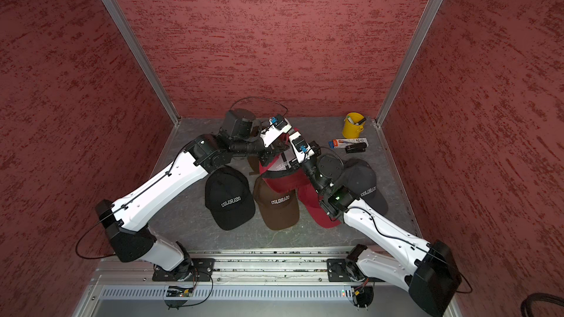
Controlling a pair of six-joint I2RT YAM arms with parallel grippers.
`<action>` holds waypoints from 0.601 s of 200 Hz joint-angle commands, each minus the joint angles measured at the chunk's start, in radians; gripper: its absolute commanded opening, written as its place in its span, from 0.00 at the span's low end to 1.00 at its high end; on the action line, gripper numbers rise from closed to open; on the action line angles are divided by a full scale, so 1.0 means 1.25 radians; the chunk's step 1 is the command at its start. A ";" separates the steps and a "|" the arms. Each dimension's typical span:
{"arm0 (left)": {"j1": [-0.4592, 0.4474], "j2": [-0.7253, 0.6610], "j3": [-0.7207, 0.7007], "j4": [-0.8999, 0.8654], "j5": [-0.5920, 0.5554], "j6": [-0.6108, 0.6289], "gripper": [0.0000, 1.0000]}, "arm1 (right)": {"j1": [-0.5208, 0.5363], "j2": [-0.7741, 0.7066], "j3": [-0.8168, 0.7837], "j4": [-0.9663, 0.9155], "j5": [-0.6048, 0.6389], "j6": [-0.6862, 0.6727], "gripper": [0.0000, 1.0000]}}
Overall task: Open the adjustable buckle of the baseball cap
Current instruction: Pull the adjustable strap on the baseball cap.
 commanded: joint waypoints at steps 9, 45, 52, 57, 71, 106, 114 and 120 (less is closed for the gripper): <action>0.002 -0.004 -0.011 0.001 0.022 -0.027 0.00 | 0.003 0.005 0.018 0.091 0.096 0.044 0.01; 0.032 -0.048 -0.095 0.106 0.017 -0.091 0.00 | 0.004 -0.001 0.042 0.068 0.149 0.079 0.01; 0.039 -0.057 -0.113 0.136 0.020 -0.107 0.00 | 0.004 -0.001 0.048 0.065 0.162 0.088 0.01; 0.043 -0.062 -0.125 0.157 0.018 -0.120 0.00 | 0.004 -0.001 0.053 0.060 0.169 0.095 0.01; 0.055 -0.072 -0.156 0.214 0.021 -0.150 0.00 | 0.004 0.003 0.076 0.037 0.186 0.114 0.01; 0.083 -0.080 -0.211 0.349 -0.006 -0.255 0.10 | 0.004 0.028 0.145 -0.036 0.257 0.178 0.00; 0.096 -0.081 -0.222 0.376 -0.036 -0.291 0.23 | 0.004 0.035 0.160 -0.050 0.268 0.193 0.00; 0.108 -0.081 -0.230 0.392 -0.067 -0.324 0.34 | 0.004 0.041 0.173 -0.065 0.274 0.203 0.00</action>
